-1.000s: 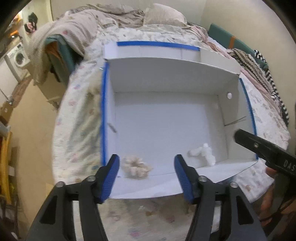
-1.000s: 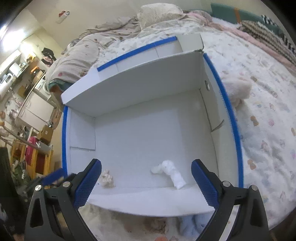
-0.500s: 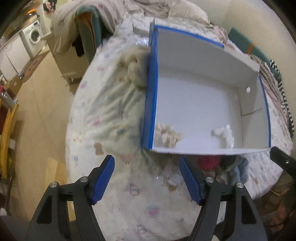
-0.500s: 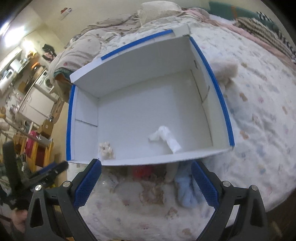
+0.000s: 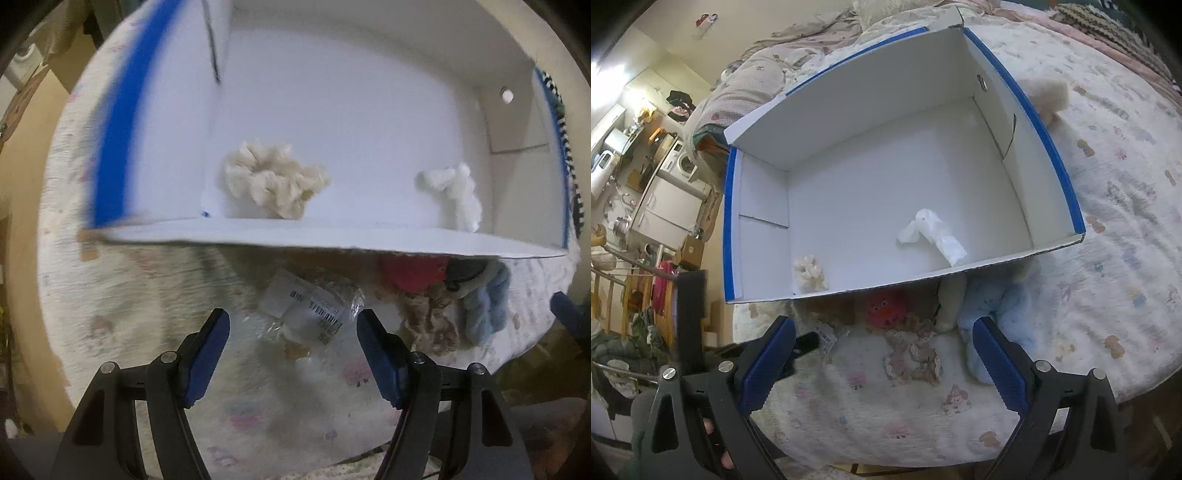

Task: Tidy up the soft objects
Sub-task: 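Withdraw both grippers from the box and reach the left gripper toward the plastic bag, then grasp the clear plastic bag with the left gripper while the right gripper grasps the beige lace scrunchie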

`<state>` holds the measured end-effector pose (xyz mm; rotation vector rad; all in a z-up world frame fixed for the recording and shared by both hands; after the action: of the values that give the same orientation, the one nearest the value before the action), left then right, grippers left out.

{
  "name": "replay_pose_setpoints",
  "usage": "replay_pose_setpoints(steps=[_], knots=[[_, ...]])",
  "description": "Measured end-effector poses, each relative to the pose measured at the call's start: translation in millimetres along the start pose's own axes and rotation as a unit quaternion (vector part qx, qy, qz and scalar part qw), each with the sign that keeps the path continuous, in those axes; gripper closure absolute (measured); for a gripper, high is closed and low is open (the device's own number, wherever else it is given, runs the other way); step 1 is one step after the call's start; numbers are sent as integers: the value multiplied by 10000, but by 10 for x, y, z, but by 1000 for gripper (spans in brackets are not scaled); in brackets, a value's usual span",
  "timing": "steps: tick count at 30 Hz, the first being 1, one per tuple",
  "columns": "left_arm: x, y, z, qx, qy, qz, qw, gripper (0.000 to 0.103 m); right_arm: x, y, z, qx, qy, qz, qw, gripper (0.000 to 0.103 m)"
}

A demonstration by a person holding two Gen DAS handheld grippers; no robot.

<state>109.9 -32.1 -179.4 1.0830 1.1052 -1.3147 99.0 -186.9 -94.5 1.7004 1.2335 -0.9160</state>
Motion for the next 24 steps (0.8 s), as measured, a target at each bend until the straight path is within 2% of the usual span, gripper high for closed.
replay_pose_setpoints(steps=[1, 7, 8, 10, 13, 15, 17, 24], knots=[[66, 15, 29, 12, 113, -63, 9999, 35, 15, 2, 14, 6, -6, -23, 10000, 0], [246, 80, 205, 200, 335, -220, 9990, 63, 149, -13, 73, 4, -100, -208, 9997, 0], [253, 82, 215, 197, 318, -254, 9990, 70, 178, -14, 82, 19, -99, -248, 9996, 0], [230, 84, 220, 146, 228, -299, 9992, 75, 231, -17, 95, 36, -69, -344, 9994, 0], [154, 62, 197, 146, 120, -283, 9994, 77, 319, -41, 106, 70, -7, -504, 9987, 0], [90, 22, 173, 176, 121, -224, 9995, 77, 417, -64, 112, 123, 61, -698, 9975, 13], [6, -33, 140, 209, 76, -173, 9996, 77, 537, -94, 106, 116, 42, -905, 9958, 17], [-235, -253, -50, 167, 53, 48, 9998, 77, 1015, -178, 44, -258, -597, -1417, 9878, 23]])
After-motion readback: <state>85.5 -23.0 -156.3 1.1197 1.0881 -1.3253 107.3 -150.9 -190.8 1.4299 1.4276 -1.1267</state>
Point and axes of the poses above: each gripper's, at about its wrist camera, not at the fingertips, and x roughly the way its jaws point, z to its right, y to its top, the point moved 4 cm from there along x, roughly the way its jaws point, and after that the axes turned 7 degrees about -z, right-handed, at the moved point
